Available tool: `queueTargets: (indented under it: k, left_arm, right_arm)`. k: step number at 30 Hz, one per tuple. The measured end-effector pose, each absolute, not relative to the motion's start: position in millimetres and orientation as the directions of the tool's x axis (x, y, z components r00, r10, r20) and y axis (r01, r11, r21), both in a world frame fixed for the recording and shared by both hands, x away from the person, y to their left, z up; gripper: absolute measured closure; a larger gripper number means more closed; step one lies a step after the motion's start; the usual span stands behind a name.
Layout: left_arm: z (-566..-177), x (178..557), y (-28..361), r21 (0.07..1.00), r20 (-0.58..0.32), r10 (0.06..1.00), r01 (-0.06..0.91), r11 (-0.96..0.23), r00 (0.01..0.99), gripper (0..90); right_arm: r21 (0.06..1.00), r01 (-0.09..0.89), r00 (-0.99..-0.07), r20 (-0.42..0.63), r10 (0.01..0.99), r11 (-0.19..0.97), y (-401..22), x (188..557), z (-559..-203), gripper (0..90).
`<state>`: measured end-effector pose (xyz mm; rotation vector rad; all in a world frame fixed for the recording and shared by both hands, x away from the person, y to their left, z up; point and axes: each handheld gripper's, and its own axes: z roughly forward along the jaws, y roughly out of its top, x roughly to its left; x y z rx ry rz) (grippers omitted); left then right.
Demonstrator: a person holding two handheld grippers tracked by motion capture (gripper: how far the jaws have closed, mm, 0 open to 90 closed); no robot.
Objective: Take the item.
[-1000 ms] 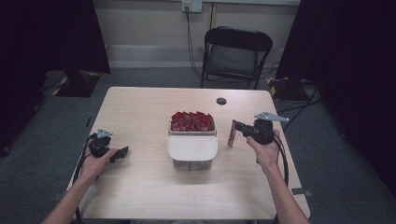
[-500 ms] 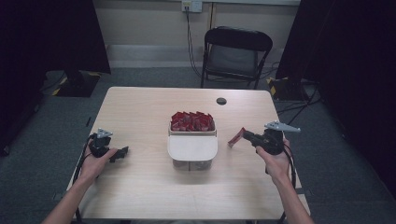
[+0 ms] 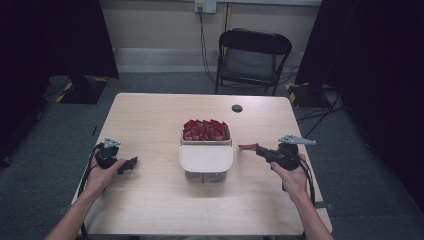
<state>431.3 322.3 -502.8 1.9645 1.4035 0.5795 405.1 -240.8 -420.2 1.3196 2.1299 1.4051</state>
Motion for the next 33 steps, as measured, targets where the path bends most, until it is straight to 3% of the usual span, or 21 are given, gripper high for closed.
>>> queueTargets:
  k: [33]
  left_arm:
    - [-503, 431, 322, 0.720, -0.014, 0.943, 0.658, -0.221, 0.332, 2.5]
  right_arm:
    - [0.757, 0.618, -0.556, 0.229, 0.799, 0.213, -225, 411, -455, 89.8]
